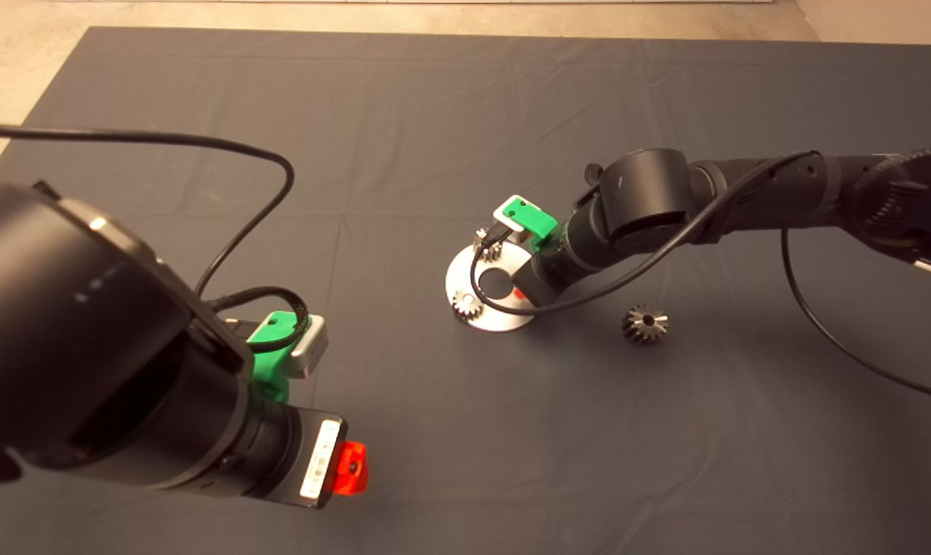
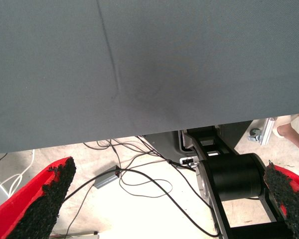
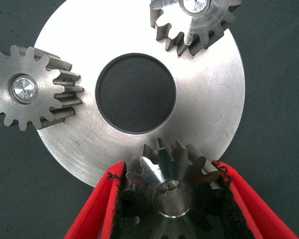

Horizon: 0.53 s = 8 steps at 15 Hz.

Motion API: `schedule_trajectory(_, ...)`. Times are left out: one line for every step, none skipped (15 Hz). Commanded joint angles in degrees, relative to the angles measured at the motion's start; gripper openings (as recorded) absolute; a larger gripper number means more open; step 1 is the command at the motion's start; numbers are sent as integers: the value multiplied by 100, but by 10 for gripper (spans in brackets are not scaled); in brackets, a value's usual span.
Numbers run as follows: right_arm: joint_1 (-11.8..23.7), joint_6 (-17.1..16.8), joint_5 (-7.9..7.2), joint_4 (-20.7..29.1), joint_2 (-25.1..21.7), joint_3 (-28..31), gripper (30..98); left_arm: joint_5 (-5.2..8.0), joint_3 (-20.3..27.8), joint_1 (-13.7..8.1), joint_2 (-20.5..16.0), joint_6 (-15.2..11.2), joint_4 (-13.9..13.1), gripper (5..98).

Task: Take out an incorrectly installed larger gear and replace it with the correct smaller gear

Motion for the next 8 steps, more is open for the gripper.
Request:
schedule_trajectory(140,9,-48,-196,-52,40,412,755,94,-76,5,-20,-135,982)
schedule_trajectory(140,7,-48,-196,-53,40,413,755,94,-75,5,-20,-135,982)
schedule_trajectory(140,7,-48,-196,-58,40,413,755,94,-78,5,-20,-135,982)
schedule_trajectory(149,7,-57,-196,-61,46,412,755,94,-84,5,-20,-135,982)
schedule_trajectory(149,7,-57,-196,-70,40,412,755,93,-83,5,-20,-135,982)
schedule_trajectory(155,7,-57,-196,-61,45,412,755,87,-82,5,-20,-135,982)
schedule_trajectory(149,7,-57,-196,-61,48,412,755,85,-84,5,-20,-135,982)
schedule_trajectory(149,7,-57,-195,-52,48,413,755,93,-77,5,-20,-135,982)
